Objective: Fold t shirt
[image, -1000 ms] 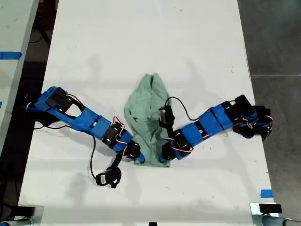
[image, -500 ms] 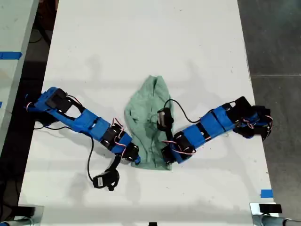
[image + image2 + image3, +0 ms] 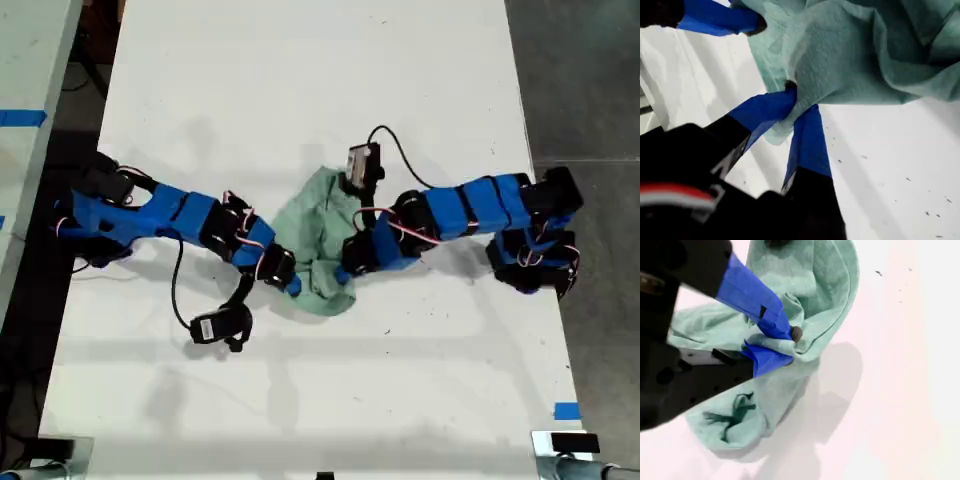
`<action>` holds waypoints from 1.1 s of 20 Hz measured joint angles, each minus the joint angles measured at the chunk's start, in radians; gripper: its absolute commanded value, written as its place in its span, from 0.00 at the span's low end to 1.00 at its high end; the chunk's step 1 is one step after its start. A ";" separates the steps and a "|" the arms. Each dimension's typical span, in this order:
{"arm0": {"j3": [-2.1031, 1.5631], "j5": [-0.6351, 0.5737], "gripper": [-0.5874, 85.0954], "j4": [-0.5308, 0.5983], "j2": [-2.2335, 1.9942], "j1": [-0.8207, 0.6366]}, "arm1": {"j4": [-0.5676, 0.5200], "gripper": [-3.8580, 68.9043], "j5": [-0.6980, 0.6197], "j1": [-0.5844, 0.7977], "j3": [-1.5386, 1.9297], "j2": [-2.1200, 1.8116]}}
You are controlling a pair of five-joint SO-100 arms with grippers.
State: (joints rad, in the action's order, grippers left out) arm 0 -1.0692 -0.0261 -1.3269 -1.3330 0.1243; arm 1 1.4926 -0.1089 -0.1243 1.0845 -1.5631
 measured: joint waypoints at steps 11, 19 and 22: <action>0.002 -0.253 0.16 -0.041 0.023 -0.520 | -0.048 0.14 -0.370 0.543 0.284 -0.092; 0.002 -0.330 0.23 0.011 0.284 -0.621 | -0.103 0.54 -0.459 0.660 0.301 0.169; 0.002 -0.333 0.23 -0.031 0.279 -0.627 | -0.057 0.54 -0.468 0.681 0.241 0.238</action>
State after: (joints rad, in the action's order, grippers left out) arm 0 -1.0677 -0.3590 -1.3576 -1.0538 -0.5031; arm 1 1.4358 -0.5768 0.5568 1.3254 -1.3254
